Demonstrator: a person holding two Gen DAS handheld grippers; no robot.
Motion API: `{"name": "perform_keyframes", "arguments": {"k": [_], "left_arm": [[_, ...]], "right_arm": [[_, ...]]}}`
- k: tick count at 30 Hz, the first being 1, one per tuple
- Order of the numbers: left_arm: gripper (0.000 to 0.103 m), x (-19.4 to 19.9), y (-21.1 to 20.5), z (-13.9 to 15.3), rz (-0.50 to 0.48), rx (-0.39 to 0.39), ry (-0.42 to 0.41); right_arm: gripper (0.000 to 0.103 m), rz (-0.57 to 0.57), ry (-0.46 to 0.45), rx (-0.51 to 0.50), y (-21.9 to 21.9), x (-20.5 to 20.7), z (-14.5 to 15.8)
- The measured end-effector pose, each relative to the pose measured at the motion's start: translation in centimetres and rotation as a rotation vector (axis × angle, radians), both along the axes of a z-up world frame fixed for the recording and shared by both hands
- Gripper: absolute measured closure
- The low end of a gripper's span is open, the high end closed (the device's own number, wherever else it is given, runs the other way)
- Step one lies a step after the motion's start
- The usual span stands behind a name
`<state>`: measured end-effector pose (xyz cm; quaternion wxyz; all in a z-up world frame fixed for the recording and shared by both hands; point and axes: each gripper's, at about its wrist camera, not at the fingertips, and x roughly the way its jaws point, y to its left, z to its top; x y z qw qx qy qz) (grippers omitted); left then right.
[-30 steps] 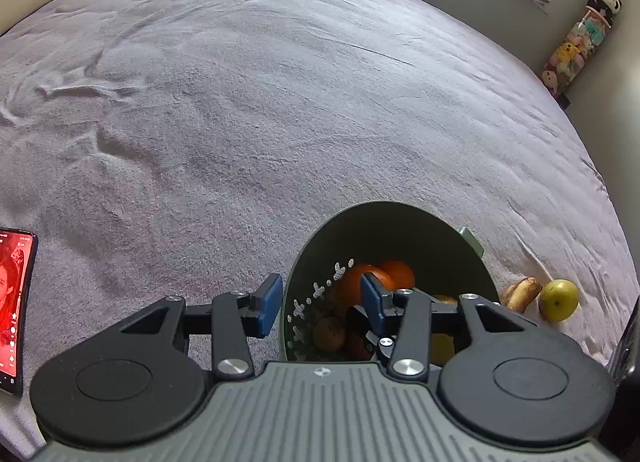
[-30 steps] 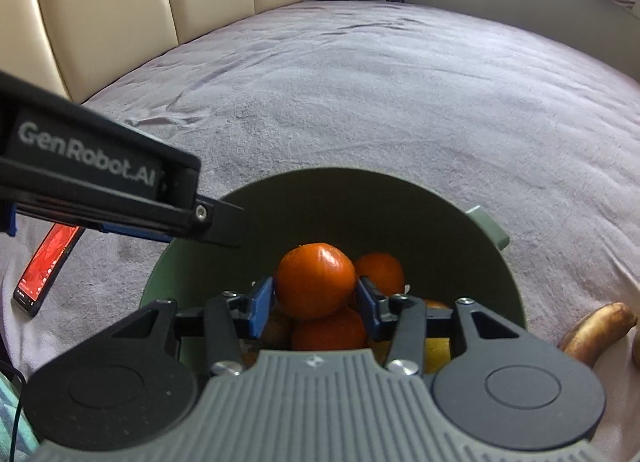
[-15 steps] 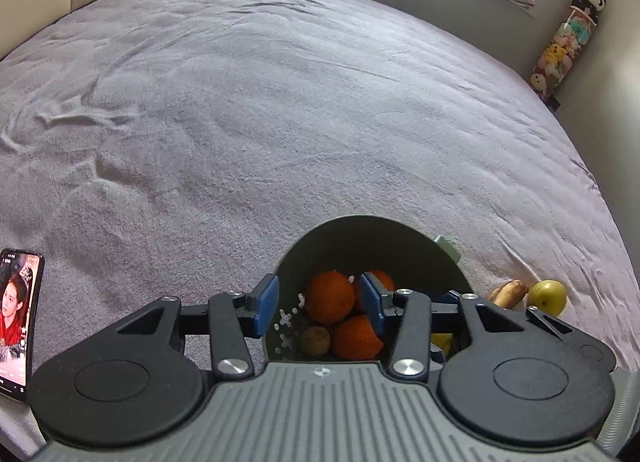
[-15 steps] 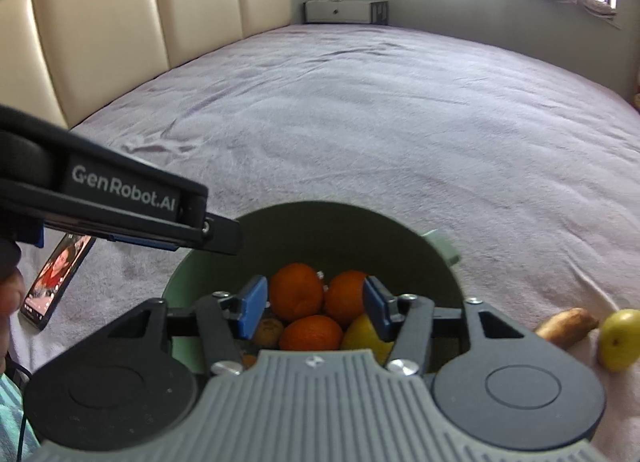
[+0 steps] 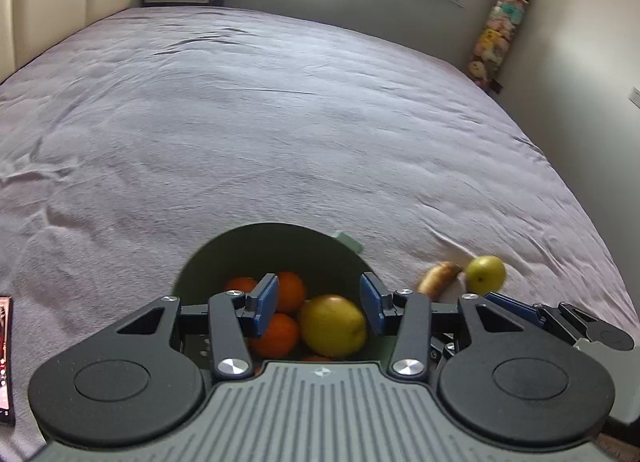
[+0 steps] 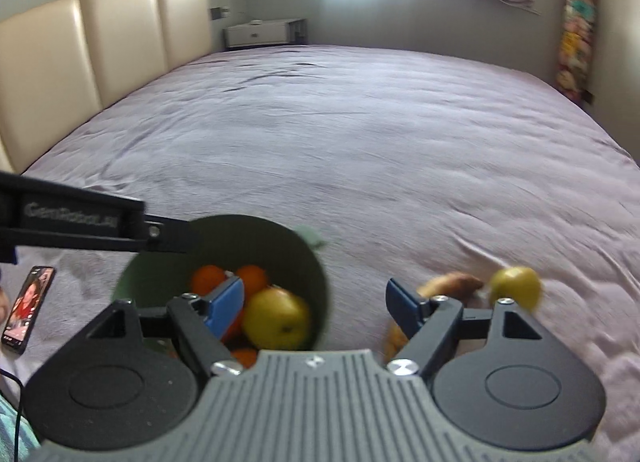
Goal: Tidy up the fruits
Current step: 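Open the right tool to drop its tangerine into the colander, then move both open tools toward the banana and the apple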
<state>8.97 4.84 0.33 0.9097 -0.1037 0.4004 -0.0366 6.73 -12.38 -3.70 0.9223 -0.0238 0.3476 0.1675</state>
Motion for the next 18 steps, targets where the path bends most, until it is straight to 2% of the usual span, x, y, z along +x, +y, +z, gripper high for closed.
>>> {"name": "perform_keyframes", "arguments": {"k": [12,18], "left_arm": [[0.051,-1.0,-6.0,-1.1,-0.197,-0.014,-0.021],[0.051,-1.0,-8.7,-2.4,-0.256,0.015,-0.018]], "right_arm": [[0.028,-0.204,0.004,-0.065,-8.0,-3.1,-1.1],[0.028,-0.314,0.064,0.007,-11.3,-2.2,-2.4]]}}
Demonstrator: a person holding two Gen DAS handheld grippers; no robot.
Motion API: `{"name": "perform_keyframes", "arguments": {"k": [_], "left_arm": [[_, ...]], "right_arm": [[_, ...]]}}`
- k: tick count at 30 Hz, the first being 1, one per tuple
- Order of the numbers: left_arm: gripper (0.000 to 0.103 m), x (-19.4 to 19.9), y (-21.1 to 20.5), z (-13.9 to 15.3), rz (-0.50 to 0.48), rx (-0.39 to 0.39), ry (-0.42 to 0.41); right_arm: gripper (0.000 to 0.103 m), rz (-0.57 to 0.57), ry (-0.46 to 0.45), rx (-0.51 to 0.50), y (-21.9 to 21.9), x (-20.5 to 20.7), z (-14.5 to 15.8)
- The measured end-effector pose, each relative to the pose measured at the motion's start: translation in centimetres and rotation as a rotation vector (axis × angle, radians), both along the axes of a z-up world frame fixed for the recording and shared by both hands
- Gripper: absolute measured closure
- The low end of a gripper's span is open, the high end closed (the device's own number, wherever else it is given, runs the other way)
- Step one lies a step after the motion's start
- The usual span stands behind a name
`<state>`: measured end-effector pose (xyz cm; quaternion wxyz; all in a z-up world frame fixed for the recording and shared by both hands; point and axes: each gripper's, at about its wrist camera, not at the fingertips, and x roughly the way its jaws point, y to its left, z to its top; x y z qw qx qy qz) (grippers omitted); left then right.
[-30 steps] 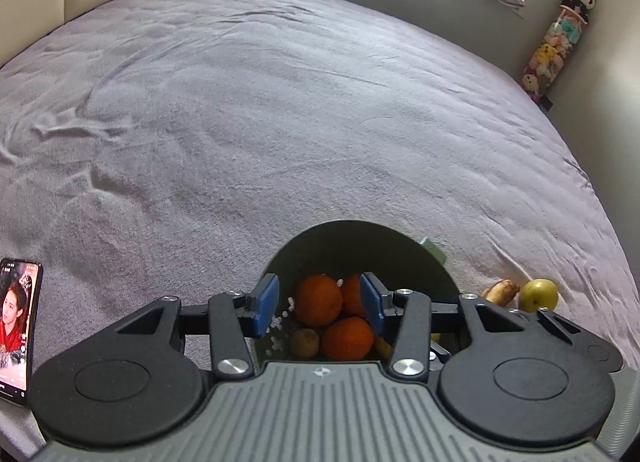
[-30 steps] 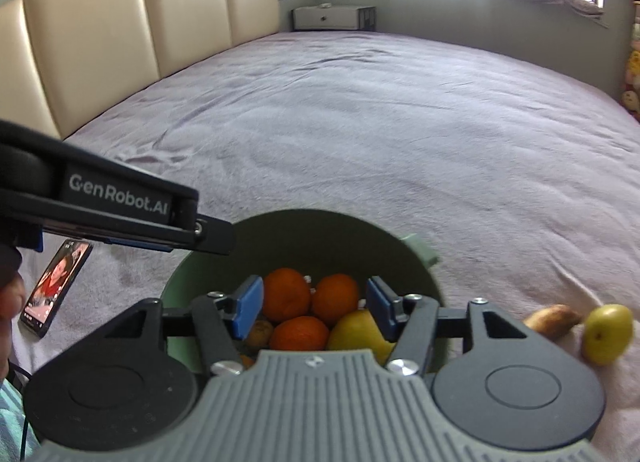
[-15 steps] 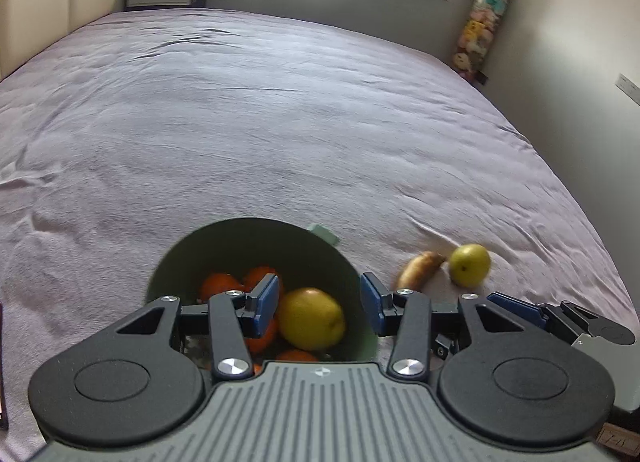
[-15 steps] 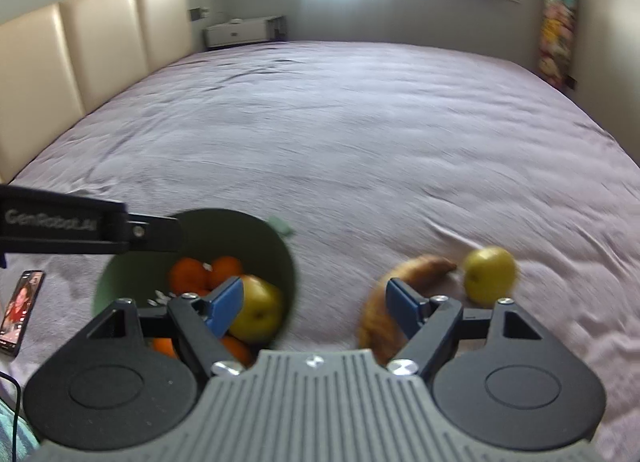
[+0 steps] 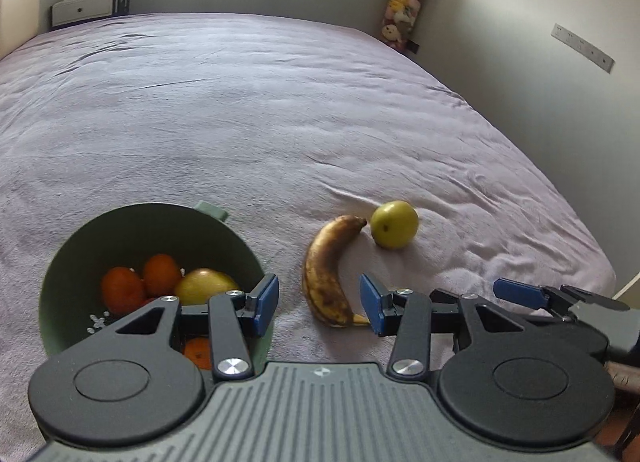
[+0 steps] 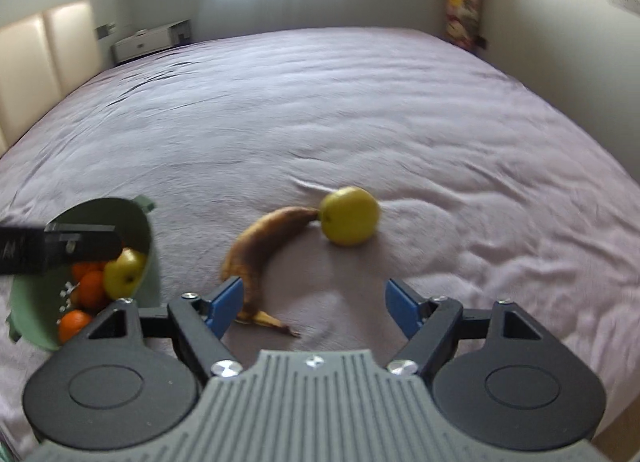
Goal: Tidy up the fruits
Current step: 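Move both open tools toward the banana and the apple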
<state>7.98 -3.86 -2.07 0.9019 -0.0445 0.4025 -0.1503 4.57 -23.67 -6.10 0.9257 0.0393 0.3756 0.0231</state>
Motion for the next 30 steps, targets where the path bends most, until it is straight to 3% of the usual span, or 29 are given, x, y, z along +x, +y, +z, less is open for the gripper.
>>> {"name": "perform_keyframes", "arguments": {"k": [6,19,30], "left_arm": [[0.051,0.6,-2.4,-1.5,-0.023,0.072,-0.018],[0.051,3.4,-5.8,-4.2,-0.056,0.197,-0.059],[0.050,5.9,-7.1,-6.2,-0.074,0.187,-0.055]], "right_arm": [[0.023,-0.077,0.031,0.107,-2.1,1.3,-0.6],[0.022,-0.199,0.038,0.157,-4.1,4.9,-2.7],[0.022,-0.202,0.071,0.189,-3.8,7.8,-4.6]]}}
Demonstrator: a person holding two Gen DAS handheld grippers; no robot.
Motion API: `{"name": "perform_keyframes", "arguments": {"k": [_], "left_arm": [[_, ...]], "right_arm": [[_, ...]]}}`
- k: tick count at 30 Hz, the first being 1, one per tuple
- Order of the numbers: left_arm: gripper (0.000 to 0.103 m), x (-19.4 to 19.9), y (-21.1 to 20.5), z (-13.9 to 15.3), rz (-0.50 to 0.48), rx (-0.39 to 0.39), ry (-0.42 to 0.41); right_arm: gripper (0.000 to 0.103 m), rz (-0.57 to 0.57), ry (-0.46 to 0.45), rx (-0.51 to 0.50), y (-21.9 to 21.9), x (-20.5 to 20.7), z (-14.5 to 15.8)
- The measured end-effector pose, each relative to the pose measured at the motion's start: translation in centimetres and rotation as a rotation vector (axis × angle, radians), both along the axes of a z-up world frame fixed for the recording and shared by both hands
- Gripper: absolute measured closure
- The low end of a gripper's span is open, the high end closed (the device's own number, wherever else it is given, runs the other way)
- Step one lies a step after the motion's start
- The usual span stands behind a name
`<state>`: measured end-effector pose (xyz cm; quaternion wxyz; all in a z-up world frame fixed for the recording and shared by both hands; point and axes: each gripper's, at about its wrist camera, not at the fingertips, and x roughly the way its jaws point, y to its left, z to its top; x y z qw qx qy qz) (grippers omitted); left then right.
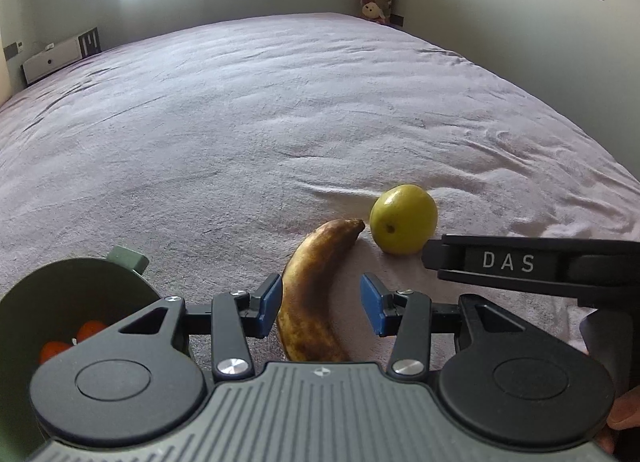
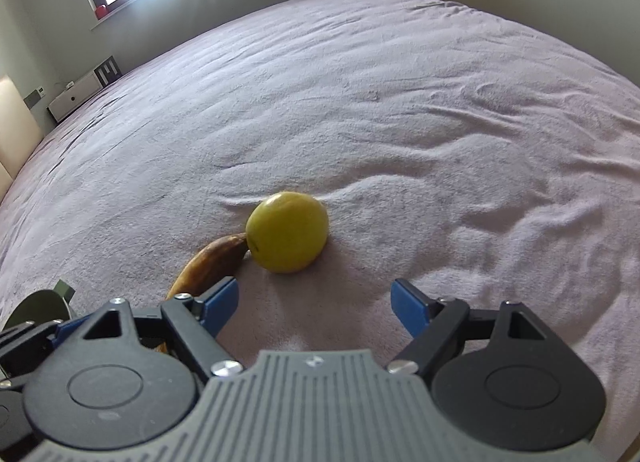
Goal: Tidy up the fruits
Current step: 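Move both open tools toward the banana and the apple, then grasp the banana with the left tool while the right tool grasps the apple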
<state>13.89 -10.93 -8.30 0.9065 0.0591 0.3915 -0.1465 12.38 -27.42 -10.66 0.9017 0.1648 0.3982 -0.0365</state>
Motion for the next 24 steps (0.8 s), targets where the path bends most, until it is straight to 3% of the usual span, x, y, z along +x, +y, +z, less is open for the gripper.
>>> {"name": "perform_keyframes", "arguments": {"k": [13,24], "left_arm": [[0.050,2.4,0.3,-1.6,0.015,-0.010,0.034],[0.051,3.7,-0.1,-3.4,0.022,0.027,0.100]], "right_arm": [[0.022,-0.013,-0.021,0.023,-0.1,3.3,-1.3],[0.023,-0.001,-0.015,0.078,0.3,5.7,-2.8]]}}
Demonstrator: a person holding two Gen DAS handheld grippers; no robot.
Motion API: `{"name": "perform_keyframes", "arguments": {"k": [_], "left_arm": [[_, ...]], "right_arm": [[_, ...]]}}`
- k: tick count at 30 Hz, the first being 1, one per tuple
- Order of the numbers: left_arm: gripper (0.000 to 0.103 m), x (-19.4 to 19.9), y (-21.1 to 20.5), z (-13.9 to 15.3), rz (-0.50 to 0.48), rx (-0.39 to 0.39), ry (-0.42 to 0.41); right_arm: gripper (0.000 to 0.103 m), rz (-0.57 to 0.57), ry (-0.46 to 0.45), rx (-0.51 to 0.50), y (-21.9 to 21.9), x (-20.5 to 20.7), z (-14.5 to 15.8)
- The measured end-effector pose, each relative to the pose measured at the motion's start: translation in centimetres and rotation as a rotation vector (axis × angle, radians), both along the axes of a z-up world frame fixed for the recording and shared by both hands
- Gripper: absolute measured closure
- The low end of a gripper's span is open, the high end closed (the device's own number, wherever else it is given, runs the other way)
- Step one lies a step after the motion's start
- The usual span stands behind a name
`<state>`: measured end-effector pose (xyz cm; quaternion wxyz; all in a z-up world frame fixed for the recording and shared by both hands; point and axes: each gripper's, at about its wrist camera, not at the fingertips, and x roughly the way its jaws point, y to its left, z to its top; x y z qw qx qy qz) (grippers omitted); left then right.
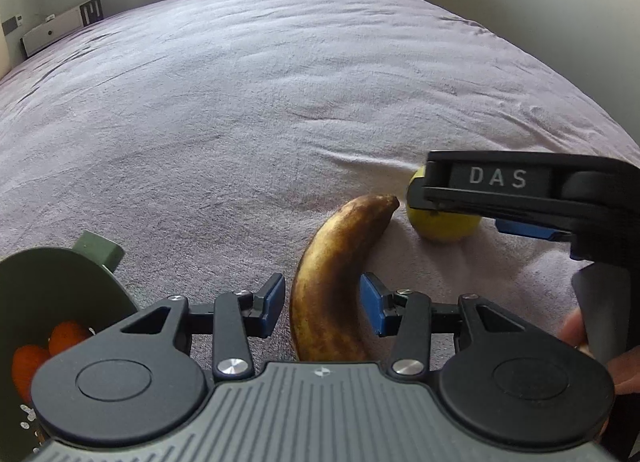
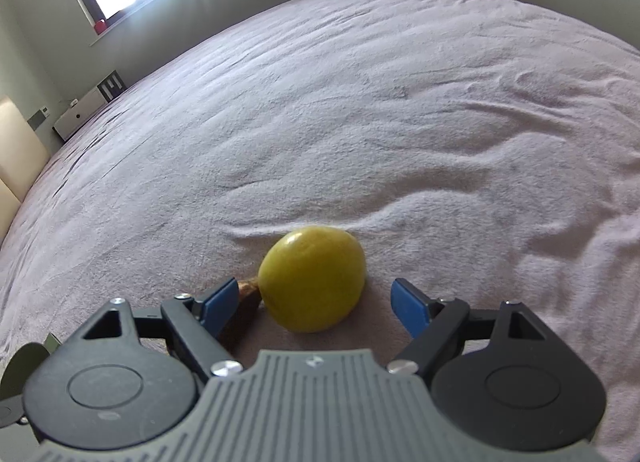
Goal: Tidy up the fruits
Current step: 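Grasp the banana with the left tool while the right tool grasps the apple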
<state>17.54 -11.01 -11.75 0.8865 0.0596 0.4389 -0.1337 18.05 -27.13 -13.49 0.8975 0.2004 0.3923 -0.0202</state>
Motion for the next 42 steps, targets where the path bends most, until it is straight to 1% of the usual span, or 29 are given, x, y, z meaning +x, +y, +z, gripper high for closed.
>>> {"name": "perform_keyframes", "arguments": {"k": [2,3,5,7,8,9,10,11,18,21,25,32,39,42], "left_arm": [[0.051,0.0,-0.1,-0.2,-0.005,0.003,0.005],[0.051,-0.1,-0.2,-0.3,-0.008,0.009,0.002],[0.054,-0.1,-0.3,-0.4,-0.013,0.015,0.000],[0.058,-0.1,-0.4,-0.6,-0.020,0.023,-0.001],[0.060,-0.1,-0.5,-0.6,-0.026,0.032,-0.004],[0.060,-0.1,-0.6,-0.7,-0.035,0.039,-0.006],[0.060,-0.2,-0.6,-0.8,-0.039,0.045,-0.010],[0.060,-0.2,-0.6,-0.8,-0.040,0.045,-0.012],[0.062,-0.2,-0.4,-0.4,-0.017,0.030,0.004],[0.062,-0.3,-0.5,-0.1,-0.016,0.041,0.029],[0.062,-1.0,-0.9,0.4,-0.018,0.077,0.067],[0.062,-3.5,-0.8,1.4,-0.031,0.090,0.125],[0.062,-6.5,0.3,1.9,-0.035,0.069,0.189],[0.062,-7.9,1.3,1.8,-0.021,0.067,0.200]], "right_arm": [[0.024,0.005,0.003,0.008,0.1,0.3,-0.4],[0.026,0.006,0.003,0.011,0.2,0.4,-0.5],[0.029,0.008,0.005,0.015,0.1,0.7,-0.8],[0.029,0.010,0.008,0.021,0.1,0.9,-1.0],[0.031,0.012,0.012,0.025,0.1,1.0,-1.1],[0.036,0.016,0.015,0.030,0.1,1.1,-1.3],[0.038,0.015,0.020,0.024,0.1,1.1,-1.3],[0.042,0.014,0.021,0.013,0.2,1.1,-1.3],[0.043,0.024,0.035,0.011,0.0,0.9,-1.0],[0.043,0.022,0.048,0.005,0.1,0.6,-0.7],[0.043,0.024,0.069,0.002,0.4,-0.3,-0.4],[0.044,0.060,0.093,-0.025,0.8,-3.1,0.6],[0.044,0.085,0.133,-0.010,1.0,-5.9,1.3],[0.044,0.114,0.139,-0.030,1.4,-7.3,1.7]]}}
